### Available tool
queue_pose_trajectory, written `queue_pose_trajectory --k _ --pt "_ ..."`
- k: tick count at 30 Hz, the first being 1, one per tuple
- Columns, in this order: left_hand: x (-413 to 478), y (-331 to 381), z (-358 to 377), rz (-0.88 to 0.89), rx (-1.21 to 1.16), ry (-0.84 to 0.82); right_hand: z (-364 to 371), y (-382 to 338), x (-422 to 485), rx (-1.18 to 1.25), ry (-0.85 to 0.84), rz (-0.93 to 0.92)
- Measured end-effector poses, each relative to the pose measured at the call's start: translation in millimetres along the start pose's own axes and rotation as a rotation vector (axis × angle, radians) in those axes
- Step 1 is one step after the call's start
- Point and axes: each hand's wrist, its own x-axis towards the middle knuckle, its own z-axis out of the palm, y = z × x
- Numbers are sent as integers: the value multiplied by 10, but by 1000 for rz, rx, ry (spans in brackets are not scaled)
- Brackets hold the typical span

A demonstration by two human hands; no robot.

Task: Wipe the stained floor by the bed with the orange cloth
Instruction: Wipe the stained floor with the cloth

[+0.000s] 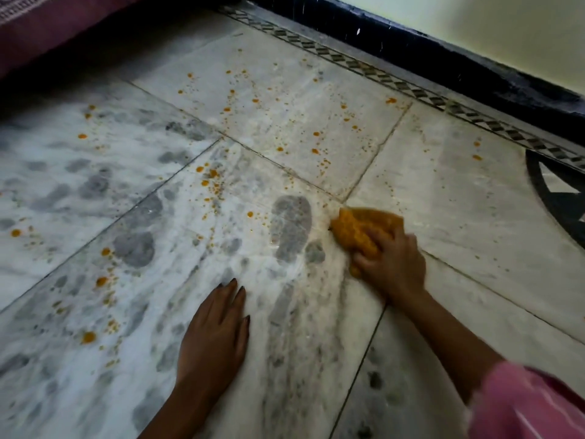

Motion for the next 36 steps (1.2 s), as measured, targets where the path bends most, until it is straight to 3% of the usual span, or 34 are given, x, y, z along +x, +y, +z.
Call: queue_pose_trajectory --k 2,4,7,9,11,13,16,19,23,25,27,30,32,34,36 --pt "-14 1 -13 -13 3 7 144 -420 427 16 -10 88" --pt "-7 17 -29 -55 14 10 239 -902 573 53 -75 43" --pt "-14 7 -75 -82 17 -9 314 -1258 129 47 -151 -279" --pt "-25 -43 -78 -68 13 -14 225 -1044 -278 132 -160 -490" --pt "-36 -107 -68 -65 17 -14 157 -627 -413 134 -107 -554" --pt "-62 -145 -58 -65 30 -27 84 -412 -212 85 -106 -395" --pt "-76 -144 -48 -86 28 -31 218 -679 349 20 -30 -114" --pt "-94 -116 -63 -125 23 -34 421 -1321 690 12 -109 -40" --pt "-98 -135 -92 -135 27 -53 461 -1671 263 74 -212 -376" --pt "-85 -163 -104 -115 24 -51 348 -1372 -111 154 -211 -556" --pt "-64 -179 -139 -100 16 -71 246 -910 -261 178 -171 -611" --pt "-57 -199 -155 -100 21 -108 172 -592 81 112 -106 -358" --pt "-69 -199 -142 -109 19 -118 213 -784 509 46 -49 -169" --pt "-101 -204 -126 -108 15 -125 341 -1166 882 -4 -103 -55" --pt "-118 -209 -145 -91 17 -124 453 -1605 1028 -55 -202 -60"
